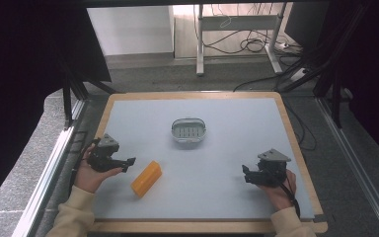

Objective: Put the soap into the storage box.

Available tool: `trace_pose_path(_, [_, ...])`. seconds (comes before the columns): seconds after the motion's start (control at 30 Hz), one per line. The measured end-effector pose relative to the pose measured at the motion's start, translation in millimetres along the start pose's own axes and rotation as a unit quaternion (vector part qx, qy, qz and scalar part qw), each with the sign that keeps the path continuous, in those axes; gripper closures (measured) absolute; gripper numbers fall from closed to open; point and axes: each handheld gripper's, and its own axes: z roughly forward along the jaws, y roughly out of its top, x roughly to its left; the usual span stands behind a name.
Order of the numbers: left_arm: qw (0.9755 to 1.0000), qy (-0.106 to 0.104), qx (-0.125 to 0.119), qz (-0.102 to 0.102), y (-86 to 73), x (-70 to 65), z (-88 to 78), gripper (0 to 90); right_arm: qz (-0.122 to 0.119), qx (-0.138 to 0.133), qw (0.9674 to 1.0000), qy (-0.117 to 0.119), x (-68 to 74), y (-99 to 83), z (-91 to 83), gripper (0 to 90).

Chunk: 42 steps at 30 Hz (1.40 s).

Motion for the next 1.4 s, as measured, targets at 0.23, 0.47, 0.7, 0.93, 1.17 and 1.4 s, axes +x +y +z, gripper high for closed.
trace_pose_path(0.23, [1.0,-0.001,0.006,-0.001,-0.6,1.5,0.8,19.0,0.035,-0.02,0.9989,0.025,-17.9,-8.5,-7.3,12.4])
trace_pose_path(0.47, [0.9999,-0.007,0.011,0.003,-0.6,0.3,1.5,18.8,0.029,-0.011,0.9989,0.034,-14.6,-8.9,-6.6,12.6])
trace_pose_path(0.7, [0.9999,-0.006,0.01,-0.002,-1.3,3.2,-0.3,18.8,0.038,-0.011,0.9986,0.037,-15.1,-9.7,-6.5,12.6])
trace_pose_path(0.93, [0.9999,-0.007,0.009,-0.005,-1.5,5.1,-2.1,18.8,0.035,-0.007,0.9988,0.035,-15.1,-10.3,-6.1,12.6])
trace_pose_path(1.17, [1.0,-0.003,0.001,-0.005,1.3,5.4,-10.6,18.8,0.032,-0.001,0.9992,0.025,-16.5,-11.5,-4.8,12.5])
trace_pose_path(1.4, [0.9999,-0.016,0.0,-0.002,6.0,0.8,-19.8,18.8,0.03,0.002,0.9993,0.024,-16.6,-12.4,-4.1,12.5])
